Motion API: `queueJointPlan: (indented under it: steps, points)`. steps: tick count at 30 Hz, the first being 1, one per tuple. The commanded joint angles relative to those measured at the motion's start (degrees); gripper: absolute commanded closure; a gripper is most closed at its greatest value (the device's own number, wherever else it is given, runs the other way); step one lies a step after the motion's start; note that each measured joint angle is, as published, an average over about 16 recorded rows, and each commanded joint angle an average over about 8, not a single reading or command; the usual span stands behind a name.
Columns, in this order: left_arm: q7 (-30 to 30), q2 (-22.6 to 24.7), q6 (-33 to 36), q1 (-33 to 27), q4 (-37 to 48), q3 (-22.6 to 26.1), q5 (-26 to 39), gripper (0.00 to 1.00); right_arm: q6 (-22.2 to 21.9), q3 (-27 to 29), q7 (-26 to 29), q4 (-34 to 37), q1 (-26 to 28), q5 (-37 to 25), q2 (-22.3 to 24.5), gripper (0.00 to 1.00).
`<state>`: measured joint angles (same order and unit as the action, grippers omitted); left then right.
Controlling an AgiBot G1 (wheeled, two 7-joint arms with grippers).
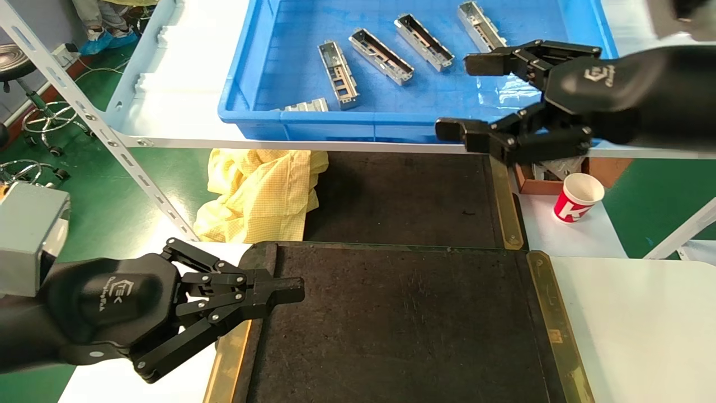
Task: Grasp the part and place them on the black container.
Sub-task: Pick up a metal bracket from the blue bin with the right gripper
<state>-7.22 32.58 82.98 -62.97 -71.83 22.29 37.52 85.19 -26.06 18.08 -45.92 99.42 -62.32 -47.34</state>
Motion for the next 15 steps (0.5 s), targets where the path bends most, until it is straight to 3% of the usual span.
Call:
queueJointPlan:
  steps: [1,8,15]
  points:
    - [0.0,0.0,0.0,0.0,0.0,0.0,0.0,1.0,0.4,-1.5,-0.9,4.7,3.7,-3.0,-1.8,0.0]
    - [0.0,0.0,0.0,0.0,0.0,0.0,0.0,1.0,-2.3,-4.1,-6.6,20.6,11.8,-8.8,-7.4,0.0]
    - [0.0,0.0,0.0,0.0,0.0,0.0,0.0,1.0,-13.1,-6.0,-10.9,32.1,16.1,-13.8,-12.1,0.0]
